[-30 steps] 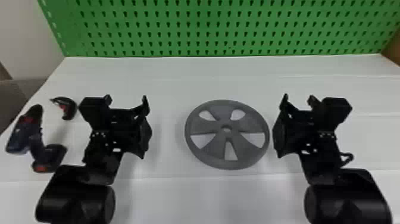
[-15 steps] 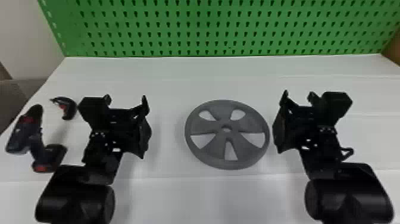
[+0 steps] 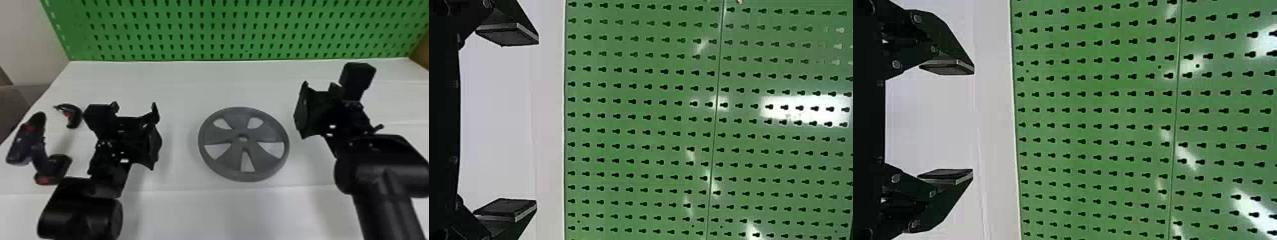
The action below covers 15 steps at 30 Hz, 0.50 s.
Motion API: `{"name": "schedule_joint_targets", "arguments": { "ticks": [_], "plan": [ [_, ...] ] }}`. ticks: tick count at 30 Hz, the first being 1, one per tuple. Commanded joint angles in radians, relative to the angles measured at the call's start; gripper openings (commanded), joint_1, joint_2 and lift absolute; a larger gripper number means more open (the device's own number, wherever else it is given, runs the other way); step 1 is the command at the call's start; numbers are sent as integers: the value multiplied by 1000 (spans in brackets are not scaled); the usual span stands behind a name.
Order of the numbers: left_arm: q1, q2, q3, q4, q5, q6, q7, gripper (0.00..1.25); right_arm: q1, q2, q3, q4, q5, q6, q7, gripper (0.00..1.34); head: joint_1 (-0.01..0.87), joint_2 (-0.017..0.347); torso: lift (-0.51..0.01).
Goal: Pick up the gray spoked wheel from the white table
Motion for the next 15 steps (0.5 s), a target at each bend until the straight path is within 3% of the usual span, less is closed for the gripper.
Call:
{"name": "schedule_joint_targets", "arguments": {
  "ticks": [1, 15],
  "plan": [
    [0, 1, -1, 0, 0, 0, 0, 1120, -57, -14, 2, -16, -17, 113, -5, 816, 767, 35, -107],
    [-6, 1, -10, 0, -9, 1, -3, 1120, -266, -80, 39, -25, -72, 492, -13, 818, 767, 35, -107]
  ]
}}
